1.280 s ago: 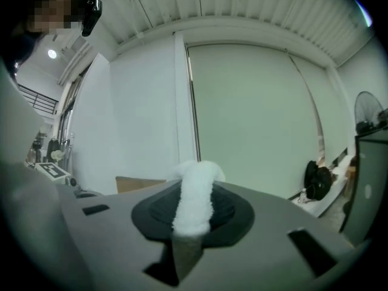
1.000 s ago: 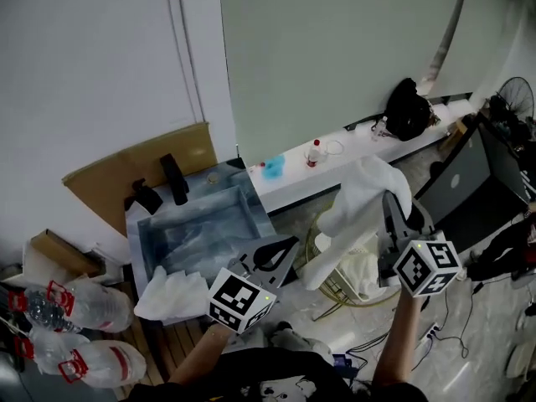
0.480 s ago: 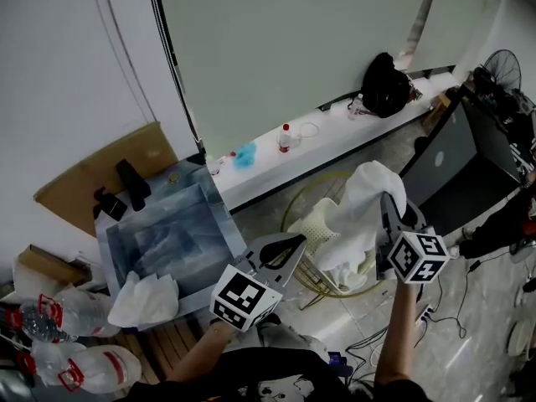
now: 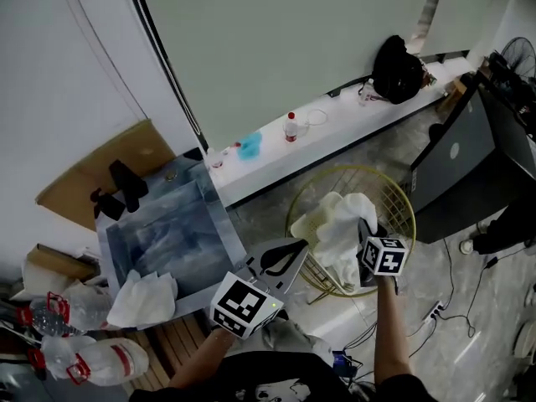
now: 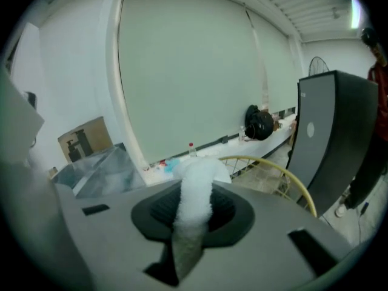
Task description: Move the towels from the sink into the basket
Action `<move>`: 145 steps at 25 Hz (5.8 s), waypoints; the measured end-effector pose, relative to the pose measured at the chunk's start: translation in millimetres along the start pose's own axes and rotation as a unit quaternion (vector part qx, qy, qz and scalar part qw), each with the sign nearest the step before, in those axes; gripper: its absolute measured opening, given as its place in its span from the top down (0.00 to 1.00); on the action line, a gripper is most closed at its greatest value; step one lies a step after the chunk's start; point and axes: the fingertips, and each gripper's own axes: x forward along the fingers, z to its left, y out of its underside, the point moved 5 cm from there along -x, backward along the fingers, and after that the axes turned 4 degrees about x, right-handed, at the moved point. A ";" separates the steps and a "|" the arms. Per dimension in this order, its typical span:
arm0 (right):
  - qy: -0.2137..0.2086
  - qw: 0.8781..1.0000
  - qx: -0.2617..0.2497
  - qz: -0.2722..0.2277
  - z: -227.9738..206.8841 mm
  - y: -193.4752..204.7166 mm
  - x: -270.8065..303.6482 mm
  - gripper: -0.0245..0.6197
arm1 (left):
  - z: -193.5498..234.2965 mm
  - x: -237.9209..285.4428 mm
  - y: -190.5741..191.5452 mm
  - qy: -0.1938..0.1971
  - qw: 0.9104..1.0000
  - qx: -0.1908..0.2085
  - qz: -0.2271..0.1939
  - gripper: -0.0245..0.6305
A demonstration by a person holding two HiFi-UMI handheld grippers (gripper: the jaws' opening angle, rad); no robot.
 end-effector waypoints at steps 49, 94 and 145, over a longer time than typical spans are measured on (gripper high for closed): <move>-0.452 0.862 -0.228 -0.025 495.3 32.2 -97.8 0.70 | 51.9 -371.5 74.8 -0.351 0.933 -0.070 -0.022 0.95; -0.425 0.872 -0.239 0.040 593.0 85.7 -113.4 0.77 | 72.7 -473.9 119.8 -0.387 0.916 -0.101 -0.011 0.95; 0.059 0.995 -0.036 0.076 -58.7 71.5 -37.0 0.77 | -41.8 40.3 4.5 0.031 0.999 0.019 0.024 0.95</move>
